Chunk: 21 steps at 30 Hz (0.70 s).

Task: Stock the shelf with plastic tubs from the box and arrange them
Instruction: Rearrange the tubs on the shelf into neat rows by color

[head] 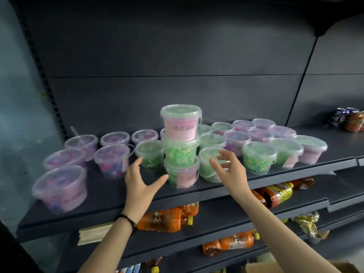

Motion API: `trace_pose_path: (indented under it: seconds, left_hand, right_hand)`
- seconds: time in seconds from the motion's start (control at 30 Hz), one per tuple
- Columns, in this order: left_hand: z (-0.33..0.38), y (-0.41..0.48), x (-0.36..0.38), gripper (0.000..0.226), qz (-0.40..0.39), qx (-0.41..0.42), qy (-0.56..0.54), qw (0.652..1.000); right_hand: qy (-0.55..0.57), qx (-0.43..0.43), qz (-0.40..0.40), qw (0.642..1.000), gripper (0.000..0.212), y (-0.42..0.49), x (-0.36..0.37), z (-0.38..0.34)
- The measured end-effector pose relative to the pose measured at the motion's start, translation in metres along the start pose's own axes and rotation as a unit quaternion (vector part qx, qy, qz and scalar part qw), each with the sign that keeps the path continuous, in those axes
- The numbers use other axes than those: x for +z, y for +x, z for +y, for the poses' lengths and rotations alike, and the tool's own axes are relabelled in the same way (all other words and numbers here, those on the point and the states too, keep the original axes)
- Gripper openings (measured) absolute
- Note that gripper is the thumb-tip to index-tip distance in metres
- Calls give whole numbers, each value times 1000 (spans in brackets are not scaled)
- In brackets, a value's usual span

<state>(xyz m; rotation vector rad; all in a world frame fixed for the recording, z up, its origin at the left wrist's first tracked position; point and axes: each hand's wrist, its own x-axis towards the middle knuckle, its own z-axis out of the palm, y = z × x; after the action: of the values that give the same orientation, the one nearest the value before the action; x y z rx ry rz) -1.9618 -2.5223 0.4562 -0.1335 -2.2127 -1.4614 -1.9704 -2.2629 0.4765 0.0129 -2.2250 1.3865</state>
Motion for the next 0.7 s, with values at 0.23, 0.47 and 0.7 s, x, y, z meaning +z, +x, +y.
trace_pose_path:
  seconds: [0.23,0.47,0.7]
  left_hand:
    - [32,25,105,120,46,-58,-45,996]
    - [27,25,121,117,71,-52,-61,994]
    - [24,24,122,120,68,-60,-56,994]
  right_hand:
    - [-32,-33,-10,999,44,84,-86,39]
    - [-207,4,-146,967,91,190,-97,81]
    - [-341,85,-200,915,110,225,-76,101]
